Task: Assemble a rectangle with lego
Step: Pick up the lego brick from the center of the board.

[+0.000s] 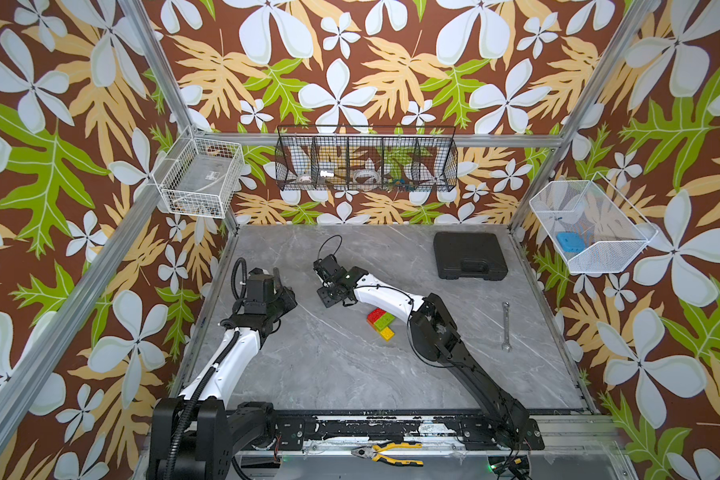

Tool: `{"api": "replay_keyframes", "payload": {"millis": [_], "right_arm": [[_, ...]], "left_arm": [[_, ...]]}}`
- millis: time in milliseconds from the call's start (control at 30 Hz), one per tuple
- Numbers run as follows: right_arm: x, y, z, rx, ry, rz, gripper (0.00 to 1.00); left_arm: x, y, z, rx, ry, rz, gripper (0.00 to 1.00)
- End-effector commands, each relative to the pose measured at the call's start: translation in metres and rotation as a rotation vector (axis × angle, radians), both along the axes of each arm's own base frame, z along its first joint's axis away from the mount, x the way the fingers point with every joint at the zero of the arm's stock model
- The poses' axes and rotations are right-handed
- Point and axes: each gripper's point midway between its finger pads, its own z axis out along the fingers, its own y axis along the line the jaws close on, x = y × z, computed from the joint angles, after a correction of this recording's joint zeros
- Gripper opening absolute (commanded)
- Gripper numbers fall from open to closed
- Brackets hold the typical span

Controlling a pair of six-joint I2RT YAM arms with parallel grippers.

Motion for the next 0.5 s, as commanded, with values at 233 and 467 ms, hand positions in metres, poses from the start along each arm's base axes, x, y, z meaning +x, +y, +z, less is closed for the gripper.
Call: {"api": "replay_keyframes", "payload": {"millis": [233,467], "right_arm": [[-0.041,0.003,0.015,0.050,0.087,0.062,0.42],[-0.101,-0.007,0.004,0.025,0.157,0.119,0.41]], "left_arm": [[0.002,-0.004,0.007,-0.008,-0.029,-0.026,0.37],[0.001,-0.005,0.010,-0.011,-0.035,-0.031,0.37]]}}
